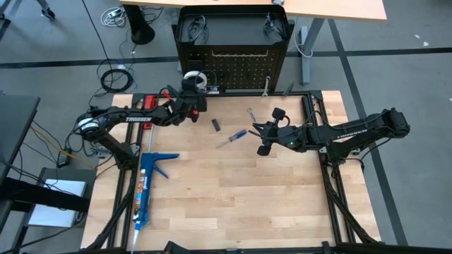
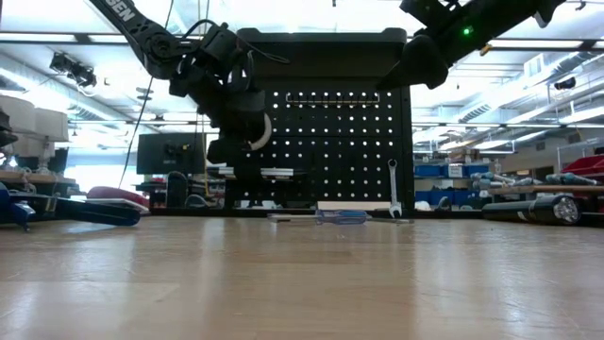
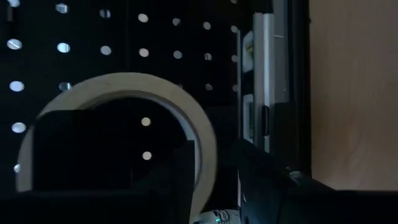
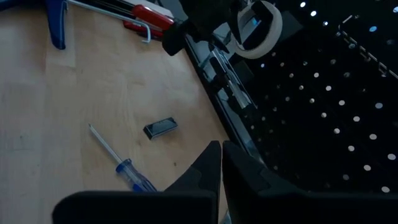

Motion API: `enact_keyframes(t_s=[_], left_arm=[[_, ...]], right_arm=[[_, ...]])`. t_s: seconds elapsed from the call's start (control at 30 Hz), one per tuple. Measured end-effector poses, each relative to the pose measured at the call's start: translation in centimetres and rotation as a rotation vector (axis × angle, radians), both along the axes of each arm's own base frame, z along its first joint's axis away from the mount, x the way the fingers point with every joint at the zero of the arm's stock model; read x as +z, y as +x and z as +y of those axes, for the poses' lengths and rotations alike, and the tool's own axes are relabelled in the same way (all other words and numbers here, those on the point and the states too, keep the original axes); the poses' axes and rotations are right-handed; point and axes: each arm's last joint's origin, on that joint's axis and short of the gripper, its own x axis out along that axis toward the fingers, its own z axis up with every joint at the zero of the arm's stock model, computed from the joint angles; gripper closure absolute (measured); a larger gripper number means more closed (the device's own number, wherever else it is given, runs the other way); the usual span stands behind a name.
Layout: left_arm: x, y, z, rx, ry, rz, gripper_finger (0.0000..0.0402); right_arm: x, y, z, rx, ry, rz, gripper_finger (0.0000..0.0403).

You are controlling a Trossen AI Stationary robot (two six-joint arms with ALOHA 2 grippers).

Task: Hang tools onto peg board
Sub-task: Put the blue screwdriver onto top of the black pegboard

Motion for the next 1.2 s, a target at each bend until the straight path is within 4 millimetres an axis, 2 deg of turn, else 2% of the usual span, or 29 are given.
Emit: enact_keyframes(t_s=[0.17,0.53,0.7,1.0,1.2], left_arm=[[0.2,0.1,0.0,0.000,0.014,-0.027,0.0267],[0.2,0.4,-0.4,-0.011,0.013,-0.029,0.0205],[0.3,0.6,-1.0,0.010,0.030,-0.019,0.0198],[-0.1,1.2,-2.6,-0.018,0.003,-0.024,0.0199],[-0.2,2.2,-5.2,-0.043,-0.035,-0.102,0.0199]], right_arm=[[0.0,0.0,0.0,0.000,0.000,0.000,0.0380],[0.0,0.0,0.0,0.000,0.000,0.000,0.0380],[0.0,0.0,0.0,0.000,0.000,0.000,0.0379],[0.0,0.0,0.0,0.000,0.000,0.000,0.0379],[-0.1,-0.1,0.0,0.000,0.000,0.013,0.0381]])
